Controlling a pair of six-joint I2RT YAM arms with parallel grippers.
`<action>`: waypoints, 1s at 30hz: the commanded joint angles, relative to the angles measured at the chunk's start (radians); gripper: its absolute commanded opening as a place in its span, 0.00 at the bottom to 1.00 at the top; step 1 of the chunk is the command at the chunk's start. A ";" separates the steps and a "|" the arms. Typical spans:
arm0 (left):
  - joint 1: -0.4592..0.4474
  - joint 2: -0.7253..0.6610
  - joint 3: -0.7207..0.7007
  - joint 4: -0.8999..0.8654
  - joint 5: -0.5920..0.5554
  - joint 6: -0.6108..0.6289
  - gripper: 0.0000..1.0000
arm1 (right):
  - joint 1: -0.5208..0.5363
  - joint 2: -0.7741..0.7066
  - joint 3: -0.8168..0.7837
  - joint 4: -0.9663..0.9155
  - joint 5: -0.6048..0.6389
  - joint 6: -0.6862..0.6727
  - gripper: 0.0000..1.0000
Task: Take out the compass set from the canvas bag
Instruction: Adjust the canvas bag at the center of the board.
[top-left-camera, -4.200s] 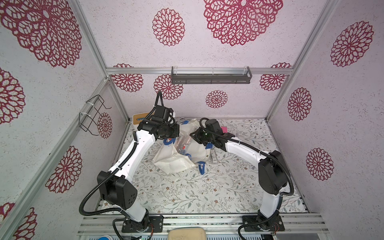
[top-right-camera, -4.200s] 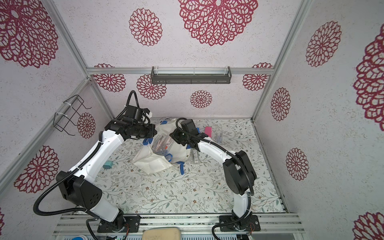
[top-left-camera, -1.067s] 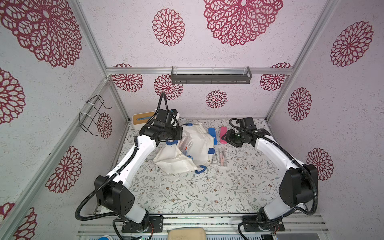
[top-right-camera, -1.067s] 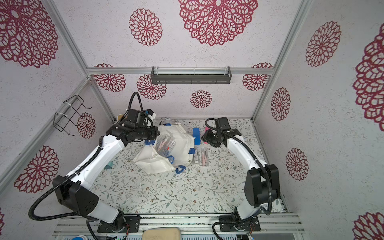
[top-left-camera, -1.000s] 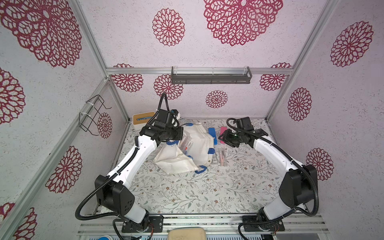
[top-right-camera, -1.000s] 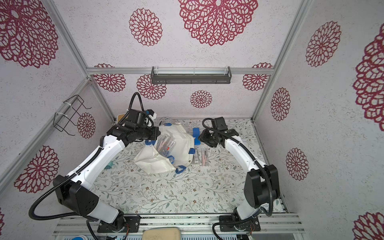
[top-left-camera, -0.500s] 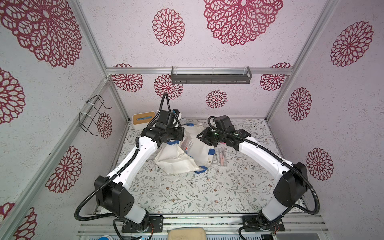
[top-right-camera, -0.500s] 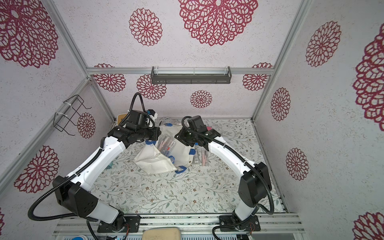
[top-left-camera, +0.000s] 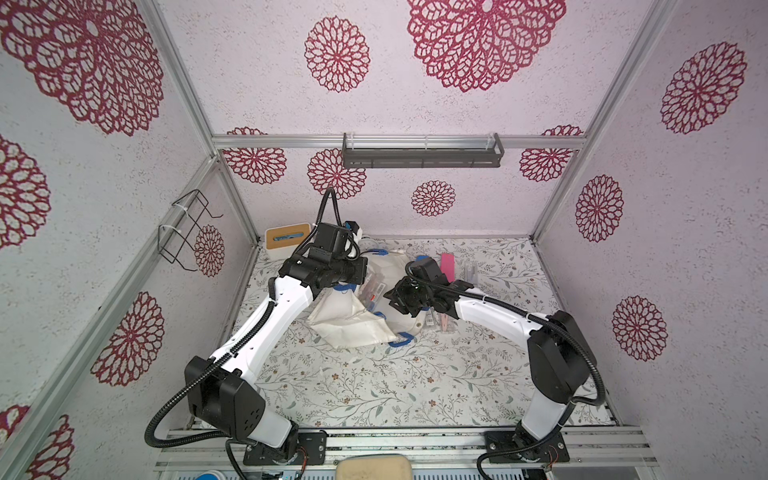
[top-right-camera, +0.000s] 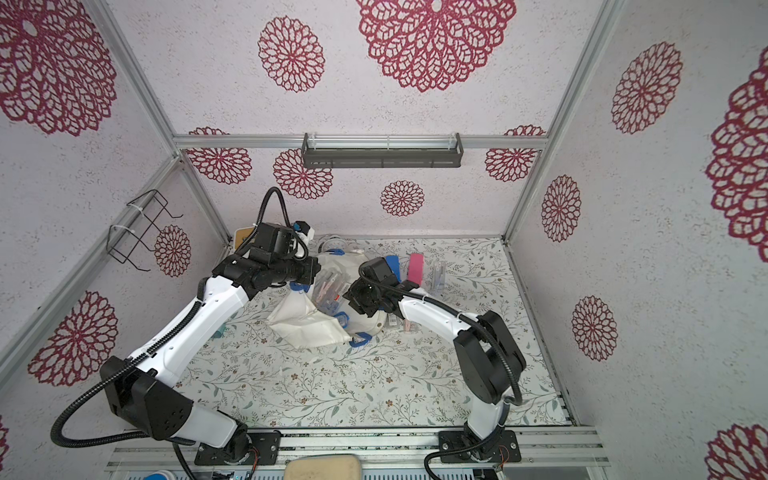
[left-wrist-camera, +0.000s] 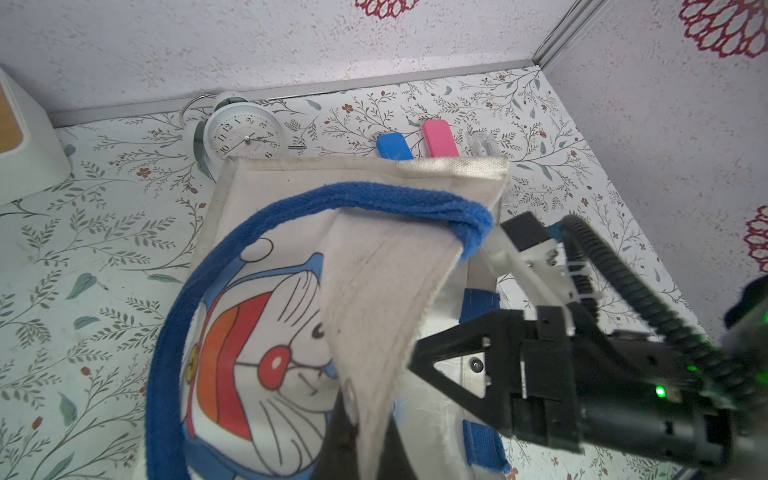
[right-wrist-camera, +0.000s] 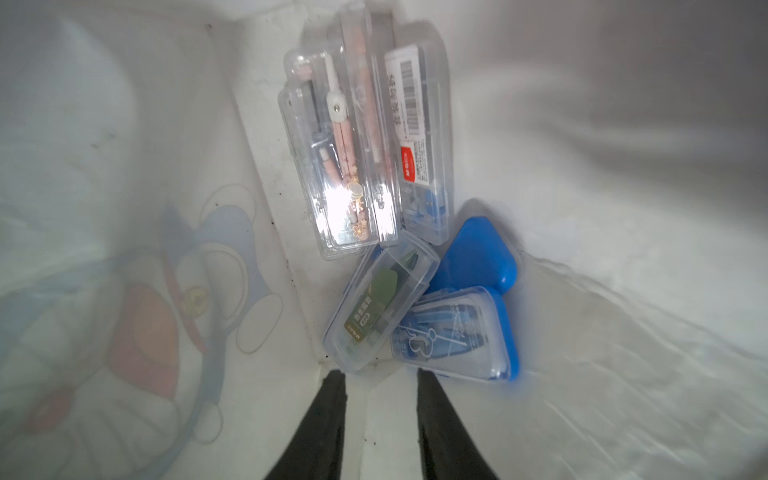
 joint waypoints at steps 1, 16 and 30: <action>0.007 -0.022 0.039 0.058 -0.026 0.022 0.00 | 0.052 0.029 0.073 0.051 -0.075 0.032 0.29; 0.030 0.145 0.244 0.008 -0.124 0.031 0.00 | 0.175 0.220 0.340 0.087 -0.194 0.104 0.26; 0.029 0.057 0.099 0.074 -0.004 0.016 0.00 | 0.103 0.181 0.247 0.056 -0.104 0.050 0.44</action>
